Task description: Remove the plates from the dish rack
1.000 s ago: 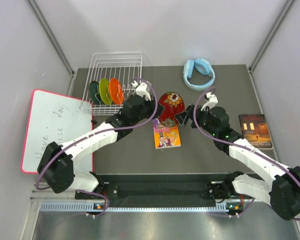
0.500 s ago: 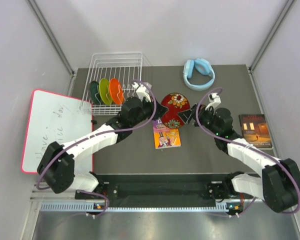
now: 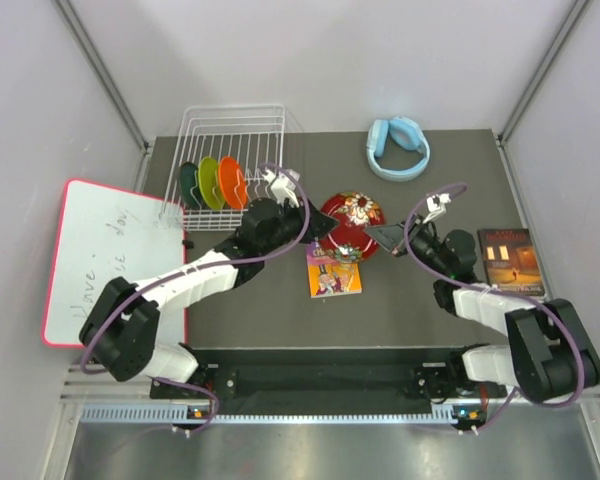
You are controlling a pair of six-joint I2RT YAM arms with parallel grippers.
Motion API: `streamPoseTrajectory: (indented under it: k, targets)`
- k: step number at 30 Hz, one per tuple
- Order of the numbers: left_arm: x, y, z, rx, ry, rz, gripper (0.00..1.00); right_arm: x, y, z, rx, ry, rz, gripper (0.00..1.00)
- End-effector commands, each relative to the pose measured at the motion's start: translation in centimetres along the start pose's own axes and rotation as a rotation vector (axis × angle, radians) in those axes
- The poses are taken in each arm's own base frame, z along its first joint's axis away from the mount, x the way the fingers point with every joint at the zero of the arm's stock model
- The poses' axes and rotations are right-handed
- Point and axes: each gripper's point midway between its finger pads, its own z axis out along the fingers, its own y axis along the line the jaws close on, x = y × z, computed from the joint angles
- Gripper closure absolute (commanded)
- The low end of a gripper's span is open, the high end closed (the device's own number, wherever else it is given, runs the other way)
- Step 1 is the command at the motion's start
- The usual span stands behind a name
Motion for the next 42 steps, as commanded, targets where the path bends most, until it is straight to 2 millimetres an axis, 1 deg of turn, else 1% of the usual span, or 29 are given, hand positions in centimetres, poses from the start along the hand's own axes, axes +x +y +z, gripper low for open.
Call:
streamPoseTrajectory:
  k: [1,2,3,4,5,6,7,8,9,10,11,12,13,17,19,20,22,23,25,26,28,29,32,33,36,37,39,41,42]
  targets:
    - [-2.3,-1.9,0.7,0.04,-0.083,0.084,0.46,-2.8,-1.3,-2.6,0.079,-0.111,-0.084,1.0]
    - [-2.7,-1.5,0.8,0.017,-0.087,0.118,0.38,-3.3,-2.1,-3.3,0.124,-0.124,-0.085,1.0]
    - [-2.8,-1.1,0.9,-0.005,-0.087,0.138,0.31,-4.1,-3.6,-4.1,0.209,-0.152,-0.101,1.0]
    - [-2.4,-0.1,0.8,-0.053,-0.063,0.158,0.16,-4.6,-5.1,-5.8,0.315,-0.161,-0.083,1.0]
    - [-3.5,0.6,0.8,-0.108,-0.097,0.21,0.06,-5.4,-5.9,-6.7,0.379,-0.179,-0.089,1.0]
    - [-3.7,1.2,0.6,-0.146,-0.097,0.243,0.01,-6.0,-6.6,-7.7,0.44,-0.187,-0.12,1.0]
    - [-3.9,2.3,0.3,-0.206,-0.089,0.276,0.01,-6.3,-8.7,-9.9,0.573,-0.2,-0.091,1.0]
    - [-4.7,2.8,0.0,-0.247,-0.107,0.338,0.01,-7.4,-8.7,-10.5,0.61,-0.214,-0.11,1.0]
    - [-5.2,3.5,-0.3,-0.286,-0.116,0.369,0.01,-7.8,-9.3,-11.3,0.656,-0.209,-0.143,1.0]
    - [-5.6,3.9,-0.5,-0.316,-0.125,0.396,0.01,-7.4,-10.6,-12.4,0.724,-0.184,-0.111,1.0]
    - [-6.0,4.5,-0.9,-0.35,-0.127,0.435,0.01,-7.8,-10.9,-12.7,0.745,-0.184,-0.117,1.0]
    - [-6.6,5.3,-1.3,-0.405,-0.151,0.451,0.01,-7.7,-11.3,-13.0,0.76,-0.17,-0.116,1.0]
    - [-7.0,5.5,-1.6,-0.424,-0.162,0.467,0.01,-7.5,-12.3,-13.4,0.79,-0.153,-0.094,1.0]
    - [-9.3,7.7,-2.9,-0.554,-0.218,0.512,0.01,-7.2,-13.9,-13.5,0.809,-0.131,-0.07,1.0]
    - [-10.1,8.7,-3.2,-0.566,-0.217,0.494,0.01,-6.7,-14.8,-13.4,0.816,-0.111,-0.048,1.0]
    - [-11.6,10.4,-3.8,-0.597,-0.241,0.448,0.01,-6.7,-15.1,-13.3,0.816,-0.105,-0.044,1.0]
    - [-12.1,11.8,-3.7,-0.554,-0.22,0.385,0.01,-6.3,-15.8,-13.0,0.806,-0.09,-0.031,1.0]
    - [-13.4,13.5,-4.6,-0.579,-0.245,0.342,0.01,-6.1,-16.1,-12.9,0.805,-0.082,-0.023,1.0]
    - [-14.1,14.6,-4.8,-0.58,-0.253,0.324,0.01,-5.5,-16.7,-12.6,0.794,-0.059,-0.006,1.0]
    - [-14.9,15.5,-5.3,-0.595,-0.266,0.318,0.01,-5.3,-17.0,-12.5,0.797,-0.052,0.005,1.0]
    - [-15.4,16.5,-5.2,-0.594,-0.257,0.306,0.01,-4.3,-17.9,-12.5,0.801,-0.023,0.034,1.0]
    - [-15.4,16.8,-5.1,-0.592,-0.253,0.303,0.01,-3.9,-18.1,-12.5,0.804,-0.011,0.045,0.98]
    - [-15.4,17.7,-4.4,-0.574,-0.242,0.288,0.01,-2.8,-19.2,-12.7,0.83,0.028,0.078,0.86]
    - [-15.3,17.9,-4.2,-0.57,-0.237,0.287,0.01,-2.4,-19.6,-12.9,0.844,0.043,0.086,0.84]
    - [-14.7,19.5,-3.2,-0.573,-0.21,0.273,0.04,-1.8,-20.3,-13.4,0.881,0.08,0.081,0.84]
    - [-15.2,19.7,-3.1,-0.572,-0.217,0.267,0.06,-1.7,-20.5,-13.7,0.901,0.092,0.087,0.83]
    - [-15.4,20.7,-2.9,-0.59,-0.223,0.257,0.11,-1.8,-21.2,-14.4,0.956,0.097,0.075,0.71]
    - [-15.8,22.0,-2.7,-0.624,-0.234,0.252,0.12,-1.9,-21.7,-15.4,1.023,0.098,0.076,0.66]
    - [-15.9,22.7,-2.8,-0.651,-0.24,0.249,0.12,-2.1,-21.6,-15.5,1.029,0.093,0.065,0.65]
